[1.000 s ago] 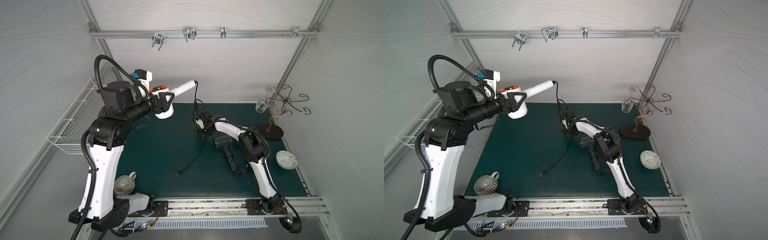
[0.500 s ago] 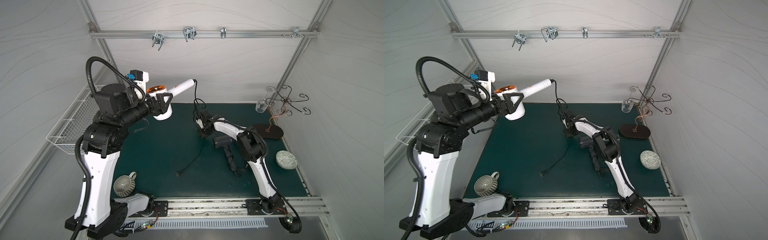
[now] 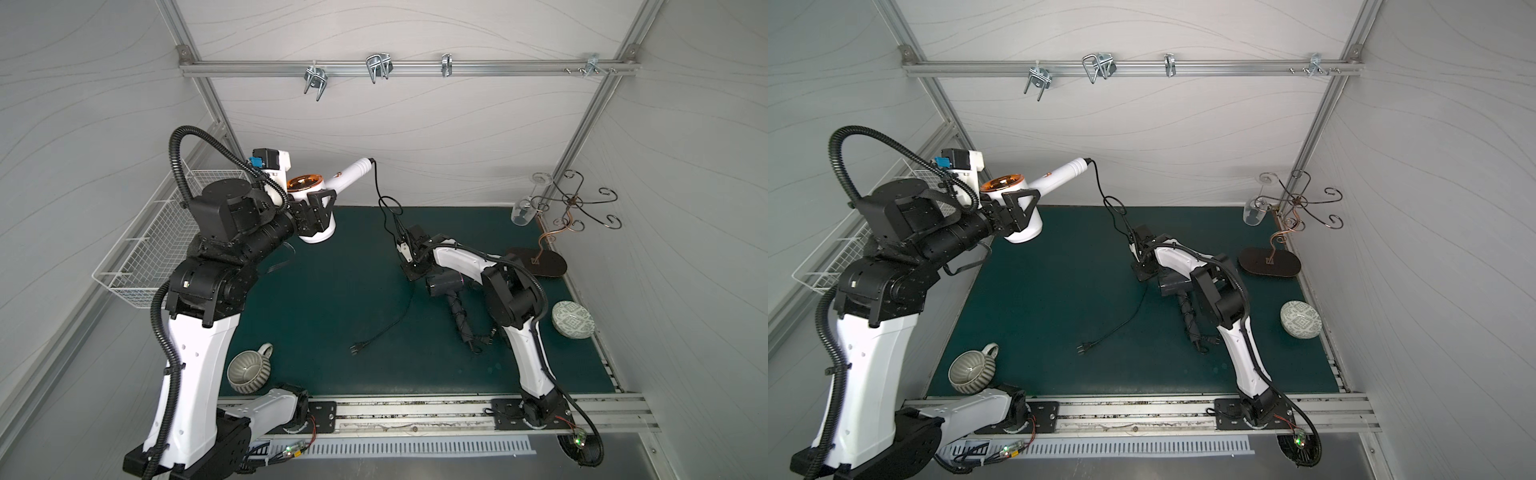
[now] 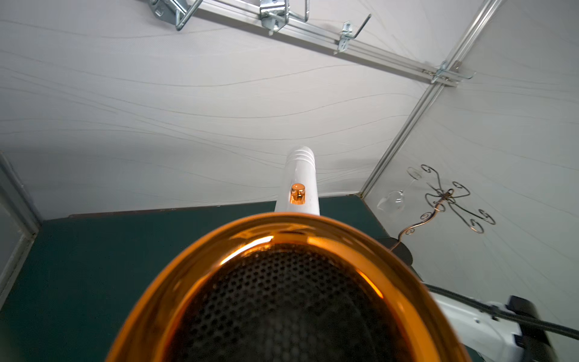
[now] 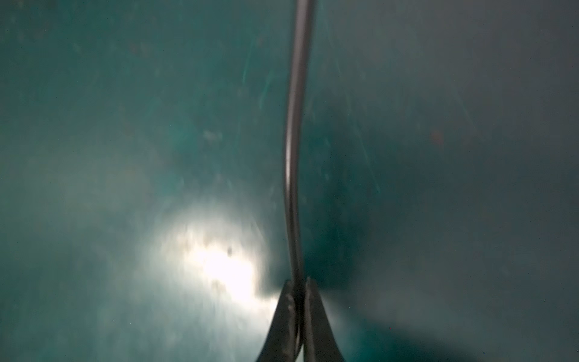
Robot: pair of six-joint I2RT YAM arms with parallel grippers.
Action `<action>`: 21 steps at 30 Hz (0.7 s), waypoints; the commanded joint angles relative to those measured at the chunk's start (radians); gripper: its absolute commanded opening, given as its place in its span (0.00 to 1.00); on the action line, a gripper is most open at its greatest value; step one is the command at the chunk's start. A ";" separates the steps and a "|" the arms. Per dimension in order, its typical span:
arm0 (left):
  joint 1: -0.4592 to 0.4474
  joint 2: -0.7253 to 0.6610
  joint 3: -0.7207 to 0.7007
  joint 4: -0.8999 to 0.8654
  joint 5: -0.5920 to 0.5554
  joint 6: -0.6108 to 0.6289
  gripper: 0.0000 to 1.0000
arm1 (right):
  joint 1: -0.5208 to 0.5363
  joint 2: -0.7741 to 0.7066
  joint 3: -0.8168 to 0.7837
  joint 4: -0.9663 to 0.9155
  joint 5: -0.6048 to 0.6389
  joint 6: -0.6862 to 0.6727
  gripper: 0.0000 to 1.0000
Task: Wrap the cord around the hair dryer
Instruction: Wrap the power cord around the hair dryer.
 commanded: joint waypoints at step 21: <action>0.195 0.080 -0.324 0.249 0.183 -0.046 0.00 | 0.089 -0.528 0.170 -0.305 0.019 -0.262 0.00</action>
